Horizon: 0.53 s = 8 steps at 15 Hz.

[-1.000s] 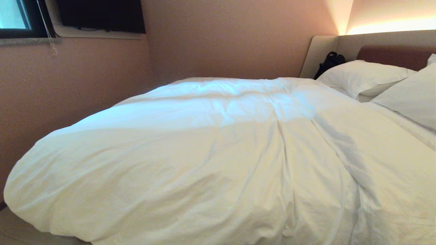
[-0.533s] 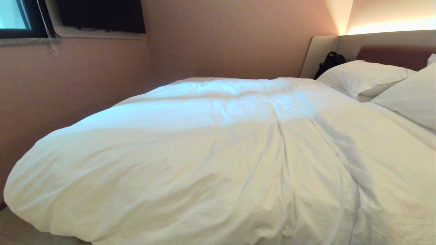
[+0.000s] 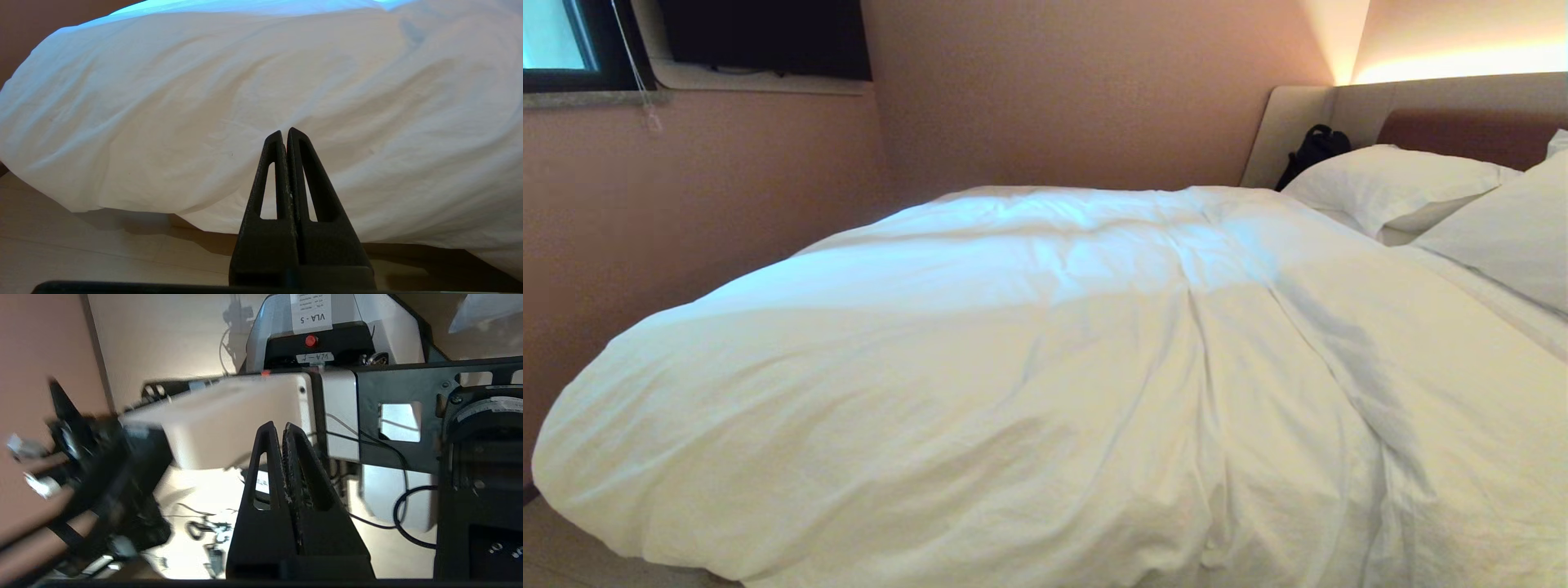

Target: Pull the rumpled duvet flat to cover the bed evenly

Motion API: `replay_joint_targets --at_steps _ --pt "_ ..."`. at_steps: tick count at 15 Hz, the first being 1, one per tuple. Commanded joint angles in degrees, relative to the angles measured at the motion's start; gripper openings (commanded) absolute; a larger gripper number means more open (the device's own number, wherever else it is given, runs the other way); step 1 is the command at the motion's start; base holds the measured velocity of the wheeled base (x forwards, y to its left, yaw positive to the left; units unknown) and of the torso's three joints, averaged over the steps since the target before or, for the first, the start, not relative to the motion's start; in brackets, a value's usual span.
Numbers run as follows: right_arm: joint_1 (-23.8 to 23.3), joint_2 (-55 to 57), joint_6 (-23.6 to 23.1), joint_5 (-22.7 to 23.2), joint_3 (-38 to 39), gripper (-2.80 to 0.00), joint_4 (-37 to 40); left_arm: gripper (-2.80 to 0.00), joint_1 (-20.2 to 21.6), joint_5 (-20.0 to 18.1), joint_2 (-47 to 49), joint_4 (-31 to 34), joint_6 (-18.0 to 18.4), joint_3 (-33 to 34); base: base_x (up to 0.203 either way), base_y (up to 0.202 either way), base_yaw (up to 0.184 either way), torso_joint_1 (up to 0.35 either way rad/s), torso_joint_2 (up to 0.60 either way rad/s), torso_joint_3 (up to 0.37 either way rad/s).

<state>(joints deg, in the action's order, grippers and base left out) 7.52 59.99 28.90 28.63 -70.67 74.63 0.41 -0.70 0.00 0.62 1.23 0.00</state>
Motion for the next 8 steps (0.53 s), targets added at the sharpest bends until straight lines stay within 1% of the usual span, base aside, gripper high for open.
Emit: replay_joint_targets --at_steps 1,4,6,8 --pt "1.49 -5.82 -9.22 -2.23 3.22 -2.8 0.37 -2.8 0.02 0.0 0.0 -0.01 0.0 0.0 0.0 0.0 0.0 0.0 0.0 0.0" --pt "1.47 -13.8 -17.9 -3.79 7.76 -2.8 -2.34 -2.8 0.02 0.0 0.0 -0.01 0.0 0.0 0.0 0.0 0.0 0.0 0.0 0.0" --pt "1.29 -19.18 -20.19 -5.04 10.94 -2.8 -9.59 -2.8 0.02 0.0 0.0 -0.01 0.0 0.0 0.0 0.0 0.0 0.0 0.0 0.0" --pt "1.12 -22.68 -20.39 -7.38 13.81 -2.8 -17.06 -2.8 0.02 0.0 0.0 -0.01 0.0 0.0 0.0 0.0 0.0 0.0 0.0 0.0"
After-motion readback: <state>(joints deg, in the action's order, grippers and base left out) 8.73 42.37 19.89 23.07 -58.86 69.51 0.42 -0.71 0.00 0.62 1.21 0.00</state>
